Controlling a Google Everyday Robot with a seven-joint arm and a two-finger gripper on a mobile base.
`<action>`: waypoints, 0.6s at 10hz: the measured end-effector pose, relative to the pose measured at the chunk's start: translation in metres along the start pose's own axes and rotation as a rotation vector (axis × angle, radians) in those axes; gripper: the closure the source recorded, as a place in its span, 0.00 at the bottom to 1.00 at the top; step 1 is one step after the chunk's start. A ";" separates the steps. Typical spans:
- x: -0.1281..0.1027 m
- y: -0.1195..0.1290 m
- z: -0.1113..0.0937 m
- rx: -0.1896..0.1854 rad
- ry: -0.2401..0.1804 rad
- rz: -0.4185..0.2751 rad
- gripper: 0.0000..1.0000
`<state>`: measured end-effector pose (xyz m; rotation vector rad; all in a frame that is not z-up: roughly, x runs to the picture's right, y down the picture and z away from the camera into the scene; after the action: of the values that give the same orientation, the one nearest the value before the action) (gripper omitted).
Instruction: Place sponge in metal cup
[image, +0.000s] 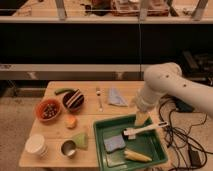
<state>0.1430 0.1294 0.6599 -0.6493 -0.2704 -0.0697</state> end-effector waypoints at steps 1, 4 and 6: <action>-0.005 0.011 0.005 0.003 -0.007 -0.025 0.48; -0.015 0.028 0.029 -0.008 -0.015 -0.078 0.62; -0.015 0.028 0.029 -0.007 -0.015 -0.079 0.62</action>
<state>0.1259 0.1689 0.6617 -0.6466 -0.3106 -0.1419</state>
